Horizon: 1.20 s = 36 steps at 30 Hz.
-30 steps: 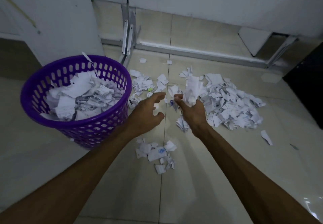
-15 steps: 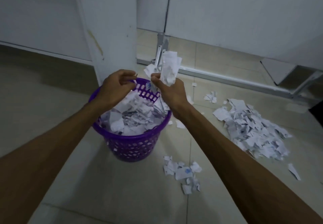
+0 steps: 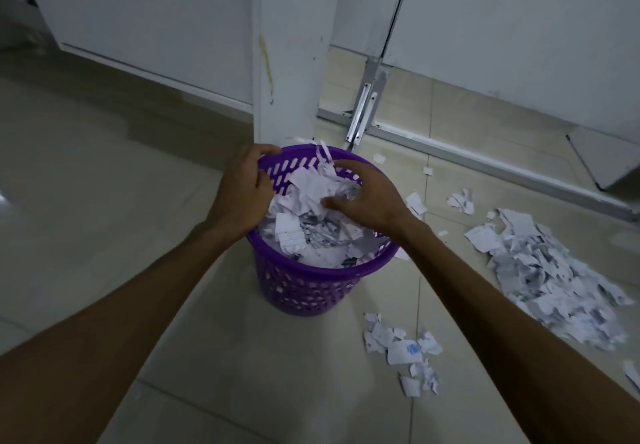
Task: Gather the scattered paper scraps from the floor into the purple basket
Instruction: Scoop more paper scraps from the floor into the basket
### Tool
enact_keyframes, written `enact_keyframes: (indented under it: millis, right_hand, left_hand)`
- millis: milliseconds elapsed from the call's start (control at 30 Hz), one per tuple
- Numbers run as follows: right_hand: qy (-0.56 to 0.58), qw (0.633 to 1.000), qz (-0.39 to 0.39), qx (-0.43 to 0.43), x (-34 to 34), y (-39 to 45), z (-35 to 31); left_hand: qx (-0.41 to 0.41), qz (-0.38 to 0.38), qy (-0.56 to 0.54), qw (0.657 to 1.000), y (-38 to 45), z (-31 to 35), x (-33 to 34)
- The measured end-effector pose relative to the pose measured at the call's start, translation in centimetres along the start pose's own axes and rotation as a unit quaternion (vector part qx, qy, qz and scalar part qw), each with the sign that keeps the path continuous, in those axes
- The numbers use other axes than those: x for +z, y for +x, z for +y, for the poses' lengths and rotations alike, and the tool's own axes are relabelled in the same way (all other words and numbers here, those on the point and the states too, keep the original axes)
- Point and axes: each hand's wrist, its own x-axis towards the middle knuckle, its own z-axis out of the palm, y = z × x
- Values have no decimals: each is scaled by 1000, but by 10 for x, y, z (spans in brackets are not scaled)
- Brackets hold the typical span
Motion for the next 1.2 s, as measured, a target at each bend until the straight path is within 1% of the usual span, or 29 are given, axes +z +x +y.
enact_keyframes:
  millis: [67, 100, 200, 300, 400, 533, 633, 767, 833, 933, 1000, 1067, 1100, 1134, 1200]
  right_hand:
    - [17, 1000, 10, -24, 1, -2, 3]
    - [13, 999, -3, -39, 3, -3, 4]
    - [-73, 990, -103, -56, 8, -1, 1]
    - [-162, 964, -205, -41, 27, 6, -2]
    - [-219, 936, -276, -26, 50, 12, 0]
    - [-252, 901, -353, 10, 65, 20, 7]
    - [-279, 877, -391, 21, 71, 23, 11]
    - [-293, 859, -419, 30, 77, 28, 14]
    - [-325, 833, -446, 29, 80, 36, 17]
    - [-347, 812, -470, 20, 86, 44, 24]
    - [-346, 808, -477, 10, 89, 45, 27]
    - [-336, 812, -477, 10, 90, 45, 25]
    - [-319, 817, -480, 24, 88, 44, 22]
    - [-290, 829, -476, 48, 84, 42, 20]
    - [-216, 867, -440, 90, 72, 38, 14]
  left_hand:
    - [-19, 3, 0, 1000, 1, 0, 2]
    - [-31, 6, -4, 999, 1, -1, 3]
    - [-48, 0, -12, 999, 5, -1, 4]
    - [-58, -2, -21, 998, 4, 0, 5]
    - [-73, 2, -31, 997, 1, 0, 6]
    - [-97, 1, -56, 994, 4, 0, 6]
    - [-104, 4, -72, 992, 8, 1, 7]
    - [-109, 10, -82, 991, 11, -1, 10]
    - [-109, 9, -91, 990, 12, -3, 12]
    - [-102, 13, -96, 990, 13, -7, 13]
    - [-102, 15, -97, 990, 13, -9, 14]
    - [-106, 20, -92, 990, 13, -10, 14]
    - [-106, 20, -87, 990, 14, -11, 14]
    - [-104, 18, -82, 991, 13, -9, 14]
    - [-102, 15, -81, 991, 11, -7, 13]
